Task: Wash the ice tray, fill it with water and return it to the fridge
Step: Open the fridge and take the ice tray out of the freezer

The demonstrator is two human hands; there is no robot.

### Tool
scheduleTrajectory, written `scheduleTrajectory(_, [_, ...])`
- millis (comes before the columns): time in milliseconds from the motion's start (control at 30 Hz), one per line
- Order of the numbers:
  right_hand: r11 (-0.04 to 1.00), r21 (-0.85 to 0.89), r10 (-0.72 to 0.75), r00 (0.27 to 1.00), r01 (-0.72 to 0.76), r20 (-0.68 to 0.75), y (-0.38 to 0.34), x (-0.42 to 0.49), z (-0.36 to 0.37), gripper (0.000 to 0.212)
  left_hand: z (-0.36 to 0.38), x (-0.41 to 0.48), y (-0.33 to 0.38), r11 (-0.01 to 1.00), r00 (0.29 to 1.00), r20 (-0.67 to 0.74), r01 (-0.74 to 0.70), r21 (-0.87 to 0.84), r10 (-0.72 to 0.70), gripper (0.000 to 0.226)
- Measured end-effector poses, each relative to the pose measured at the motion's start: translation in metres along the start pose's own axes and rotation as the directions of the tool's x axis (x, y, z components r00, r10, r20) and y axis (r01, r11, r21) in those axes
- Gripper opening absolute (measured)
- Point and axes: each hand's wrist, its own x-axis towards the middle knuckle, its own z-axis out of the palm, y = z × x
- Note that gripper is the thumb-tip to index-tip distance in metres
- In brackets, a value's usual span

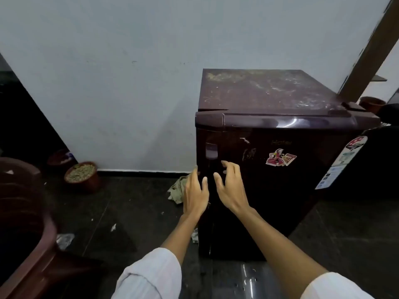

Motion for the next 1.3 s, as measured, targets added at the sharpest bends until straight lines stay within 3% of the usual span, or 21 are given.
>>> scheduleTrajectory(233, [0.999,0.05,0.011,1.0,-0.011,0.006,0.0,0.028,0.015,0.039,0.02,0.016,-0.008,0.976,0.985,0.168,0.064,-0.208,-0.029,0.032])
scheduleTrajectory(433, [0.981,0.177,0.081,0.997,-0.08,-0.001,0.004,0.035,0.023,0.018,0.026,0.018,-0.021,0.972,0.989,0.146,0.044,-0.229,-0.011,0.036])
scheduleTrajectory(633, [0.971,0.201,0.133,0.991,-0.129,-0.007,0.005,0.033,0.028,0.031,0.03,0.021,-0.027,0.972,0.992,0.126,0.015,-0.234,0.015,0.037])
scheduleTrajectory(967, [0.969,0.198,0.149,0.989,-0.147,0.006,0.002,0.027,0.027,0.026,0.031,0.014,-0.029,0.978,0.997,0.066,-0.027,-0.205,0.042,0.038])
scheduleTrajectory(1300, [0.96,0.245,0.129,0.99,-0.137,0.051,0.001,-0.041,-0.002,0.023,0.024,-0.062,-0.023,0.966,0.993,0.013,-0.111,-0.232,0.117,0.039])
